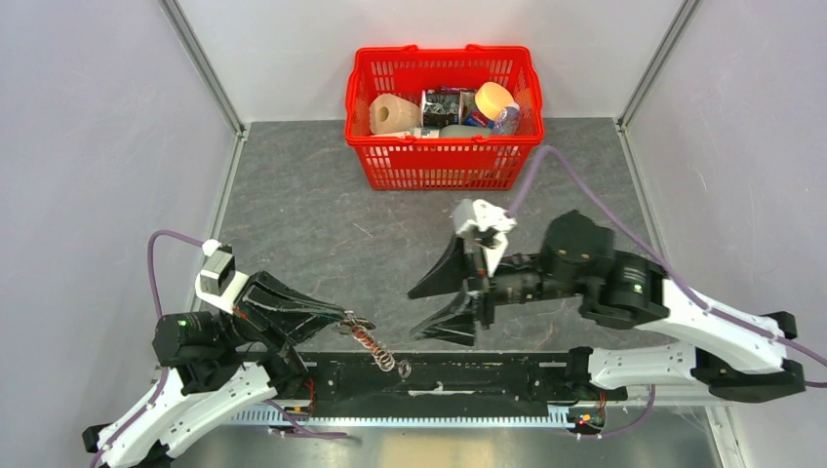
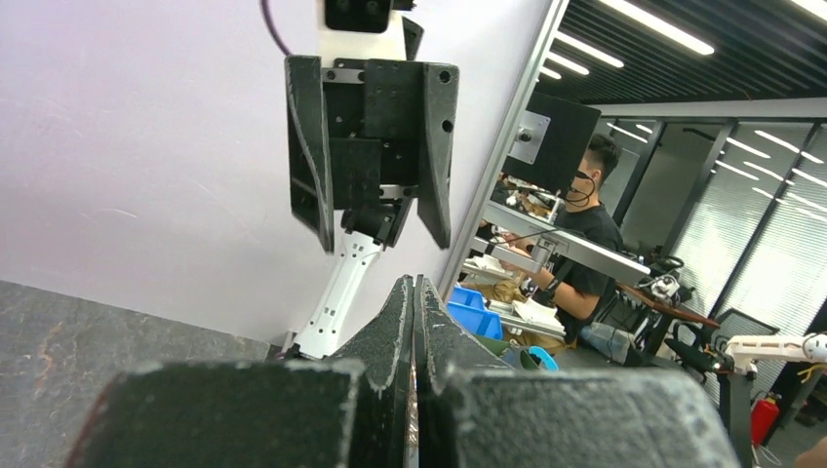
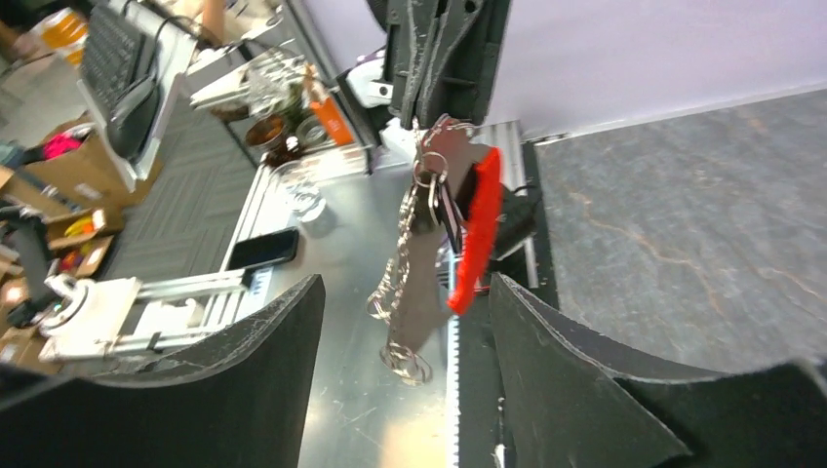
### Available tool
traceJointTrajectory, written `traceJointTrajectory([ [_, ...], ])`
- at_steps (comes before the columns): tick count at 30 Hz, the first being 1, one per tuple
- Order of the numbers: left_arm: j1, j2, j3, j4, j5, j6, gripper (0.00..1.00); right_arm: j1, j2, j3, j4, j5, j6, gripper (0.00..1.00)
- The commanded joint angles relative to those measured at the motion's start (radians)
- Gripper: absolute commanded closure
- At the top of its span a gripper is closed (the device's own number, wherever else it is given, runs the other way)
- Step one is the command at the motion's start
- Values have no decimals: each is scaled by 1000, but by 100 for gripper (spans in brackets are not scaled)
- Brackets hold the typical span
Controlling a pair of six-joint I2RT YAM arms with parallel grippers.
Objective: Put the keys on the keyring
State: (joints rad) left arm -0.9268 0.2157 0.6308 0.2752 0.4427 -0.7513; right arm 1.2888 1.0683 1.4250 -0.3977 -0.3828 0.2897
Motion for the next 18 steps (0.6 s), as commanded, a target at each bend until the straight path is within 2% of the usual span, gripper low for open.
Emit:
traceJointTrajectory([
  [1,2,8,18,-30,-83,20,98,4,-98,-50,-53,240,-5,27],
  [6,2,54,37,-132,-186,55,98,4,-183,-130,-133,470,44,15],
  [8,3,77,34,-153,-226,65,98,4,-208,-157,-169,539,69,5],
  [9,2,86,31,-163,-251,67,98,4,-218,-167,-190,567,83,3],
  [18,2,158,-18,-189,-411,71,98,4,-258,-281,-344,832,212,3],
])
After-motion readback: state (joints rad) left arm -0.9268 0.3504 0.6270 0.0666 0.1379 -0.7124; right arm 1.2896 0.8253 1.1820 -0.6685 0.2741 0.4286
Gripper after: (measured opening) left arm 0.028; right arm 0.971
